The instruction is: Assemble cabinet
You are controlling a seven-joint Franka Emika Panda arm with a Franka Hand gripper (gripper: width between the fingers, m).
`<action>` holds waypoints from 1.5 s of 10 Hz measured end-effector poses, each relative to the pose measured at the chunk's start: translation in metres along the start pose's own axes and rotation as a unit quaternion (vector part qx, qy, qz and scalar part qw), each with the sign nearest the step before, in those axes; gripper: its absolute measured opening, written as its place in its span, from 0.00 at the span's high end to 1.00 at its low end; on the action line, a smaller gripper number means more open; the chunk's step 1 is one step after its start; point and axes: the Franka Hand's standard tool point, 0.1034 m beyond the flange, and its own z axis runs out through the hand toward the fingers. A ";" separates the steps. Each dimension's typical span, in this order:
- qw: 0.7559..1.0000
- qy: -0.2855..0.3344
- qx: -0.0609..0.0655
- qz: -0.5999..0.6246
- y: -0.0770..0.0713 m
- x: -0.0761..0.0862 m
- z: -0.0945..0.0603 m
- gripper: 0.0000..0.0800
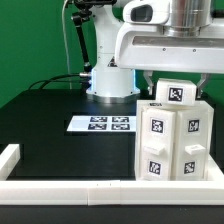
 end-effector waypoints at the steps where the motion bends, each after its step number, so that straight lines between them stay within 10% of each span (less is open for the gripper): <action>1: 0.999 0.002 0.002 0.046 0.000 0.001 0.000 0.31; 6: 0.978 0.004 0.005 0.210 0.000 0.002 -0.001 0.31; 10: 0.926 0.023 0.040 0.375 0.000 0.001 0.001 0.31; 15: 0.864 0.028 0.053 0.501 -0.009 0.001 -0.002 0.31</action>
Offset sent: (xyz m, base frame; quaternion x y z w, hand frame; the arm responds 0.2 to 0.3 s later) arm 0.0000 0.0000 0.0000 0.0000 0.0000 0.1296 0.9916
